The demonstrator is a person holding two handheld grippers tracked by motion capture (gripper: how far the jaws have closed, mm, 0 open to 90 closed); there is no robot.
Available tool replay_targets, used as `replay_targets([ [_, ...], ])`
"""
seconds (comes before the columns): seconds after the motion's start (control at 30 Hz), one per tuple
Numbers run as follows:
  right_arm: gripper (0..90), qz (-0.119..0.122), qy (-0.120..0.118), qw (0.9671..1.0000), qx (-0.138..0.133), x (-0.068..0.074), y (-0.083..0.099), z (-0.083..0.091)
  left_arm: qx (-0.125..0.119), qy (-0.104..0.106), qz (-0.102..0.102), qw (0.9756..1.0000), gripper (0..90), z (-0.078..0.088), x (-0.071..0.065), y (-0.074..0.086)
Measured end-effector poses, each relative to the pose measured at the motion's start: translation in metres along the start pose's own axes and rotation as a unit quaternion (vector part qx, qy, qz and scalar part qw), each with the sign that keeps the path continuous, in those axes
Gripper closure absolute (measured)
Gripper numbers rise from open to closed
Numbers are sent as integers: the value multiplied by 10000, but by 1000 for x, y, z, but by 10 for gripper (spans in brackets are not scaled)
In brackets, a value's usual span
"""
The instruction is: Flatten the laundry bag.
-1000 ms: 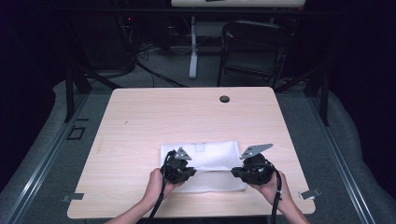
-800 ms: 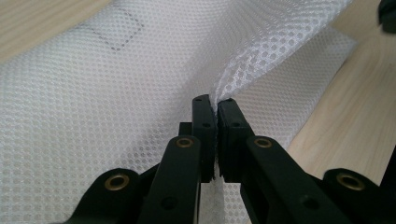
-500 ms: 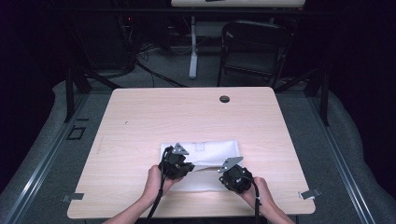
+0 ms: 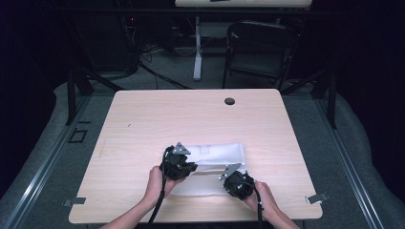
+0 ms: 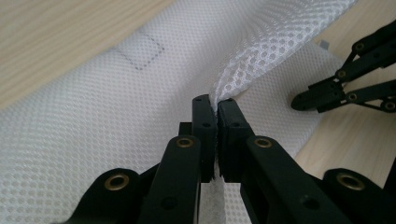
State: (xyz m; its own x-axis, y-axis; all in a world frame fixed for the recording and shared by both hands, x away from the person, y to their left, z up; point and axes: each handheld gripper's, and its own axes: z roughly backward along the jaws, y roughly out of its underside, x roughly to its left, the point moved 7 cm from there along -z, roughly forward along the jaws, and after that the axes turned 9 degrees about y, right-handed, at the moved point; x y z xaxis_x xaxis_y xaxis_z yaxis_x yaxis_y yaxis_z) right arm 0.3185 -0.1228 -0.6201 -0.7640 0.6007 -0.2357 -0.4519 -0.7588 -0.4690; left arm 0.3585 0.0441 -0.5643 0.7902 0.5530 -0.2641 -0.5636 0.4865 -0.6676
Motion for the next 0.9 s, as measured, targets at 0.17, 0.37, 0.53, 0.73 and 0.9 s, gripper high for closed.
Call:
replay_targets([
  [0.17,900,-27,-32,10000,-52,0,0,-1,35,-23,3,10000,874,1,4,-6],
  [0.37,900,-52,-163,9999,-19,-2,2,1,-7,-66,-37,10000,874,8,3,-9],
  [0.53,900,-29,-181,9998,-7,-1,2,1,-75,-62,-13,10000,874,12,1,-14],
  [0.73,900,-16,-283,9996,43,-1,3,2,-22,-141,-55,9999,874,16,1,-15],
  [0.9,900,-31,-372,9993,29,-1,5,3,-73,-181,-24,9998,874,22,2,-19],
])
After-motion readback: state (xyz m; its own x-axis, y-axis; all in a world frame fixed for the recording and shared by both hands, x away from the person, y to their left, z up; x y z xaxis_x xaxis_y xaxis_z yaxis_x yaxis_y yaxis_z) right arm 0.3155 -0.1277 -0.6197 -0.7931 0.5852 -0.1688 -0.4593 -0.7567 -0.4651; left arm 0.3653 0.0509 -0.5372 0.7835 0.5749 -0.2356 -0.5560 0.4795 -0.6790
